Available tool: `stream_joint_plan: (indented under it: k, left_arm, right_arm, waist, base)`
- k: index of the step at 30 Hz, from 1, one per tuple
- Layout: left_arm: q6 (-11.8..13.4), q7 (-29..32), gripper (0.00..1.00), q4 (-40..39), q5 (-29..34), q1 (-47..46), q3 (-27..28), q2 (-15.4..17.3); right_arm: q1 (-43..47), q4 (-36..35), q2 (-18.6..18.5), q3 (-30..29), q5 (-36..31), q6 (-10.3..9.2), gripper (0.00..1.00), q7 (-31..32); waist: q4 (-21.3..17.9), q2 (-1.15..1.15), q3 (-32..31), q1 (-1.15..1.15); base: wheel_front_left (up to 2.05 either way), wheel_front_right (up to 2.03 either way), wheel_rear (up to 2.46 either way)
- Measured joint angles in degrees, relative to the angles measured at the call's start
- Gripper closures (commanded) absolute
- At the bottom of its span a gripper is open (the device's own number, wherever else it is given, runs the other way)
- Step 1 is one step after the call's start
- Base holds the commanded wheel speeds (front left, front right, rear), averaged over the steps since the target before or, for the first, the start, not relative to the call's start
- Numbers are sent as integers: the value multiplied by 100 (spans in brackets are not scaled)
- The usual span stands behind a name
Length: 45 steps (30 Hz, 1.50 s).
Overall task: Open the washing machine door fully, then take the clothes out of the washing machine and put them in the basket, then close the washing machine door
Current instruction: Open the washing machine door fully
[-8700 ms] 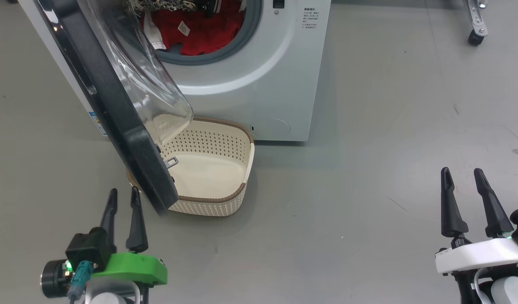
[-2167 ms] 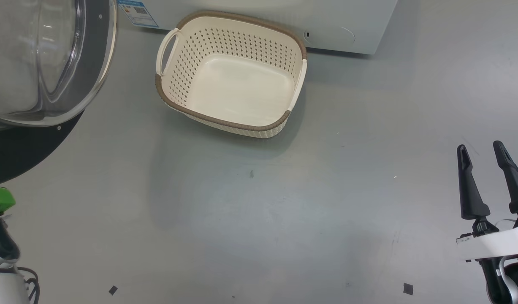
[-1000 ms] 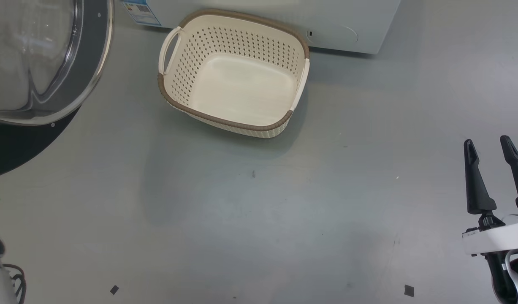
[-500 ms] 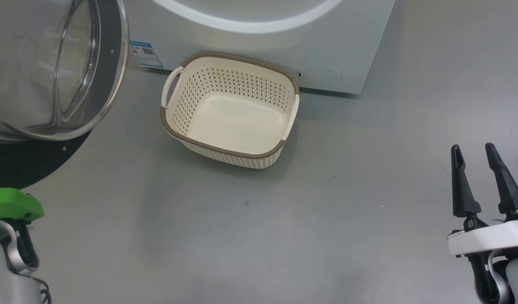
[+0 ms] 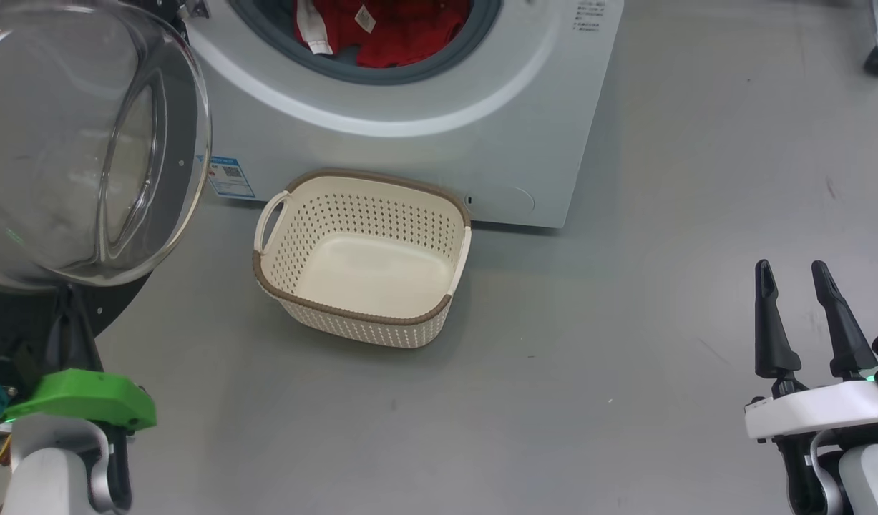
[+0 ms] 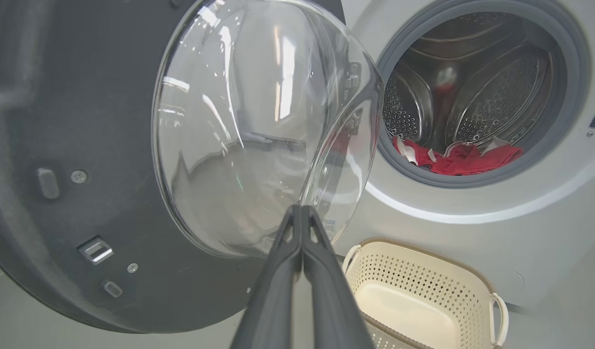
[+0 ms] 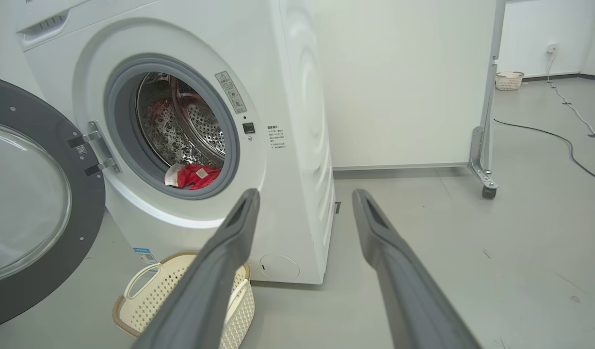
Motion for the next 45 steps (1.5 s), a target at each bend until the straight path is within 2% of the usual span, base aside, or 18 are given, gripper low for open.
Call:
stream_joint_plan:
  k: [10, 21, 23, 35, 36, 37, 38, 39, 45]
  left_arm:
    - [-226, 27, 100, -348, -5, 398, -397, -153]
    - [-308, -165, 100, -814, -9, 746, -840, -177]
    - [-353, -166, 100, -840, -9, 763, -973, -179]
    - [-357, -256, 100, -985, -114, 1071, -1360, -188]
    - [-356, -256, 96, -1001, -127, 1089, -1380, -188]
    - [-355, -257, 68, -1007, -156, 1100, -1400, -188]
    - [-355, -258, 29, -1017, -163, 1105, -1428, -187]
    - [-355, -265, 0, -1035, -163, 1105, -1460, -186]
    - [-339, -307, 0, -1085, -330, 1139, -1592, -186]
  right_arm:
    - [48, -22, 26, 1, -10, -54, 0, -41]
    - [124, -159, 25, -2, -26, -58, 0, -41]
    - [136, -161, 20, -43, -27, -105, 0, -41]
    - [211, -194, 36, -64, -27, -105, 0, -42]
    - [230, -194, 41, -64, -27, -105, 0, -42]
    - [241, -196, 45, -64, -29, -105, 0, -42]
    - [244, -197, 53, -64, -29, -105, 0, -42]
    - [245, -199, 58, -63, -29, -105, 0, -43]
    - [246, -211, 64, -63, -30, -105, 0, -47]
  waist:
    - [-409, 0, -320, 0]
    - [-755, 0, -359, 0]
    - [-783, 0, -340, 0]
    - [-819, 0, -324, 0]
    - [-818, 0, -324, 0]
    - [-817, 0, -323, 0]
    - [-816, 0, -323, 0]
    - [-815, 0, -324, 0]
    - [-810, 0, -330, 0]
  base:
    - [0, 0, 0]
    - [0, 0, 0]
    - [0, 0, 0]
    - [0, 0, 0]
    - [0, 0, 0]
    - [0, 0, 0]
    - [0, 0, 0]
    - [0, 0, 0]
    - [0, 0, 0]
